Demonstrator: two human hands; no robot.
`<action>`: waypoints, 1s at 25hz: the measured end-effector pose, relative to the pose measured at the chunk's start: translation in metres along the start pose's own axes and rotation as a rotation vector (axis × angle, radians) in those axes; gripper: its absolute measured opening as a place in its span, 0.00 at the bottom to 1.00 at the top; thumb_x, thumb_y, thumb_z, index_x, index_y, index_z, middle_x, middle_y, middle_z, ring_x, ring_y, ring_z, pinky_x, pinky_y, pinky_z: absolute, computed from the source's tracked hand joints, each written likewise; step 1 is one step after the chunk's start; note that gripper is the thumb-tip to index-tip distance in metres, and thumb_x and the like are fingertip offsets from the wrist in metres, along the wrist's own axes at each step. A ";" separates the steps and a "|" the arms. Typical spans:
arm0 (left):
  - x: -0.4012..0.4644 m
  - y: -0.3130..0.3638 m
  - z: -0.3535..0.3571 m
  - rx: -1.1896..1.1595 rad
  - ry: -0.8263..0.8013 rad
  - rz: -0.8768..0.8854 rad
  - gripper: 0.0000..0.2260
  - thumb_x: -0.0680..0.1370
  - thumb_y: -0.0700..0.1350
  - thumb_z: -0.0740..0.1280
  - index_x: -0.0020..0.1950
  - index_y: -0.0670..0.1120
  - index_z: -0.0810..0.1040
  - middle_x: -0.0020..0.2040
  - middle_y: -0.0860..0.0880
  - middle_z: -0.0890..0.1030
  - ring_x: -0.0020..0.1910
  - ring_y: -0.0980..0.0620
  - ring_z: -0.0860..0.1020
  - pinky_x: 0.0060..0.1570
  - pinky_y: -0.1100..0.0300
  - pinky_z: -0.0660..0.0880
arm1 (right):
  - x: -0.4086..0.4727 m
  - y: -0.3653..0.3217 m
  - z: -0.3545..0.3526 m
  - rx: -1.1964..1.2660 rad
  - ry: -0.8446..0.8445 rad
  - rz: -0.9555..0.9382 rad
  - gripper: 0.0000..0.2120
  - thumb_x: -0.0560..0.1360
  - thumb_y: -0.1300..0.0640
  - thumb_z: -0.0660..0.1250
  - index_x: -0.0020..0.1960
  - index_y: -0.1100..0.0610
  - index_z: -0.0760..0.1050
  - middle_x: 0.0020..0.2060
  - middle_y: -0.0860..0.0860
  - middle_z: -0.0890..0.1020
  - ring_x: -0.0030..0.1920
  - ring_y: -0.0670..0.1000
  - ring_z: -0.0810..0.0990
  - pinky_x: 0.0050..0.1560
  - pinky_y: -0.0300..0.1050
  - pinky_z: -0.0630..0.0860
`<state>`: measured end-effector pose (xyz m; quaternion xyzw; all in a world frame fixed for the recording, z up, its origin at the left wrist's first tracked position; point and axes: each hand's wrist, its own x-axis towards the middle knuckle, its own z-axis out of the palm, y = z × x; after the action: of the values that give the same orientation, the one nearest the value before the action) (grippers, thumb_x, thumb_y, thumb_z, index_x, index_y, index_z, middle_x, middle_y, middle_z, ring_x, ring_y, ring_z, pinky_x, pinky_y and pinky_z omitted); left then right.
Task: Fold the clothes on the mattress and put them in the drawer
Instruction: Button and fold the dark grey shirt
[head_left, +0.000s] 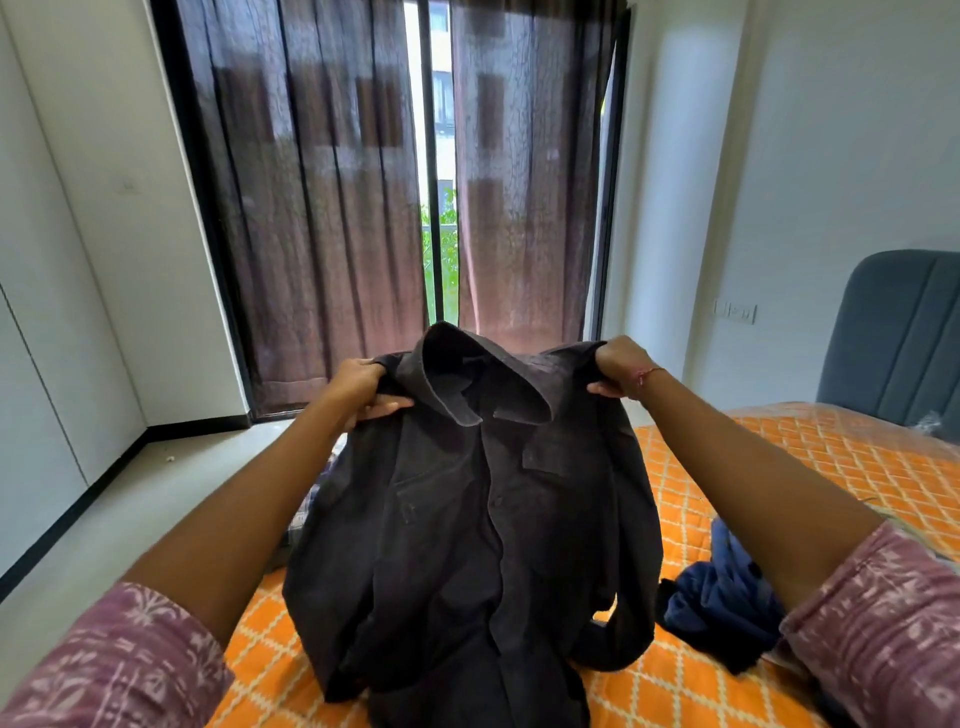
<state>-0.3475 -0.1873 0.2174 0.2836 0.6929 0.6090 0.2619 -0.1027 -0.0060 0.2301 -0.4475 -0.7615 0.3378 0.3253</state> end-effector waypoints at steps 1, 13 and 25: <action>0.002 -0.004 0.004 -0.057 -0.017 0.032 0.11 0.81 0.35 0.55 0.55 0.41 0.77 0.38 0.44 0.81 0.27 0.51 0.82 0.23 0.65 0.76 | 0.003 -0.004 -0.004 0.084 -0.032 0.036 0.07 0.78 0.62 0.64 0.43 0.64 0.75 0.49 0.62 0.80 0.55 0.62 0.79 0.45 0.47 0.75; 0.004 0.017 0.023 0.863 0.409 0.647 0.20 0.73 0.30 0.61 0.65 0.33 0.73 0.66 0.33 0.73 0.42 0.34 0.80 0.39 0.46 0.77 | 0.012 -0.024 -0.012 -0.311 0.514 -0.115 0.14 0.79 0.63 0.55 0.58 0.67 0.74 0.57 0.65 0.78 0.57 0.65 0.76 0.56 0.54 0.73; 0.004 -0.020 0.006 1.303 0.361 0.533 0.10 0.78 0.37 0.57 0.53 0.37 0.77 0.54 0.37 0.79 0.49 0.36 0.78 0.43 0.49 0.72 | -0.003 -0.003 -0.004 -0.518 0.242 -0.056 0.11 0.77 0.64 0.55 0.52 0.66 0.74 0.52 0.64 0.78 0.52 0.65 0.78 0.48 0.51 0.75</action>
<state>-0.3478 -0.1822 0.1967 0.4362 0.8548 0.1531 -0.2358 -0.0997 -0.0089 0.2345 -0.5317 -0.7901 0.0672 0.2976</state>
